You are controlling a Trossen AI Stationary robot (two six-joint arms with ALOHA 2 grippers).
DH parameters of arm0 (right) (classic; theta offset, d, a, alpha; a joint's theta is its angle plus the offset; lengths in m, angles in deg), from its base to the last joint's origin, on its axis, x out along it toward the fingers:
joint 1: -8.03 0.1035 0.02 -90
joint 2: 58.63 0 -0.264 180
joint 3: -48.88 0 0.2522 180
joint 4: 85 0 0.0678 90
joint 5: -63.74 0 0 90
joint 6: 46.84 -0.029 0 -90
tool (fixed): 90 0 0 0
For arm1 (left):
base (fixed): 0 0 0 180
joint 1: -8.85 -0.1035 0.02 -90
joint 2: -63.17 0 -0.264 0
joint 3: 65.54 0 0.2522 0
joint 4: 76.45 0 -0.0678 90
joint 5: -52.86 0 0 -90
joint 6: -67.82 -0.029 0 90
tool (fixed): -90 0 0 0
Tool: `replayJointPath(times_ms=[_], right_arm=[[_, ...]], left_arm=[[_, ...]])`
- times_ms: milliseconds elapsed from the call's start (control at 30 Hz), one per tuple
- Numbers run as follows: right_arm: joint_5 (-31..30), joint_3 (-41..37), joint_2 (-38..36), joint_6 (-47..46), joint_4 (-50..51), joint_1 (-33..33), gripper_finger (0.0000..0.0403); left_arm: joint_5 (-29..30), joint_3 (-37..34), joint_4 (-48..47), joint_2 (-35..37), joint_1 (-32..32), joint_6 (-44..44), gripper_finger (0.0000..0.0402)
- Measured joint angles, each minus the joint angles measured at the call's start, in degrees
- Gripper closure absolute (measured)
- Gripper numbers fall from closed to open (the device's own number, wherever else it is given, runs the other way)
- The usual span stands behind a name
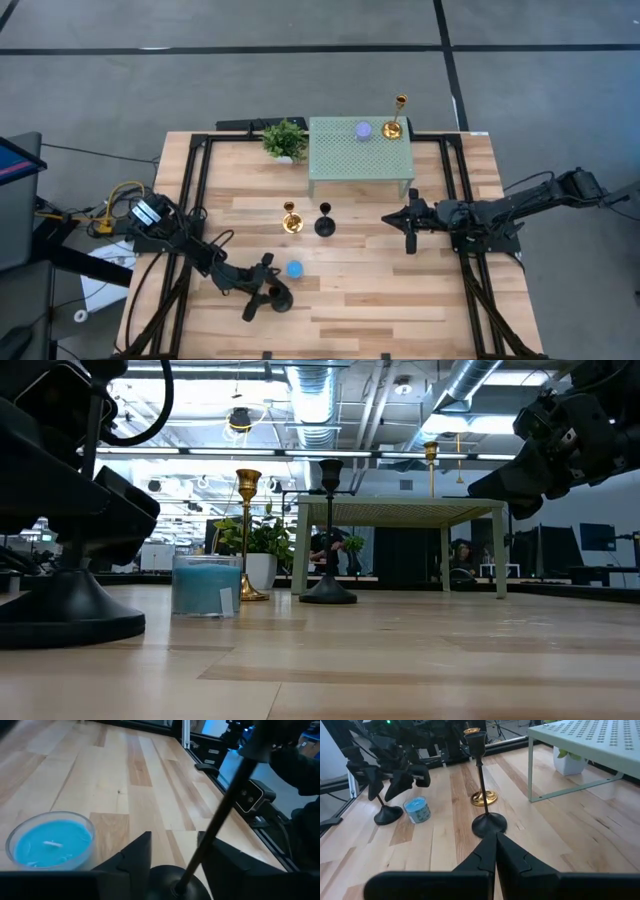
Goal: Pick & Place candle stick holders
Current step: Put the bottom black scented candle on the shelf
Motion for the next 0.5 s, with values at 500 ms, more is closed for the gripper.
replayJointPath(times_ms=[500], right_arm=[[0.0,0.0,0.0,0.0,0.3,0.0,0.0402]], left_arm=[[3.2,0.0,0.1,0.0,0.0,2.1,0.0381]])
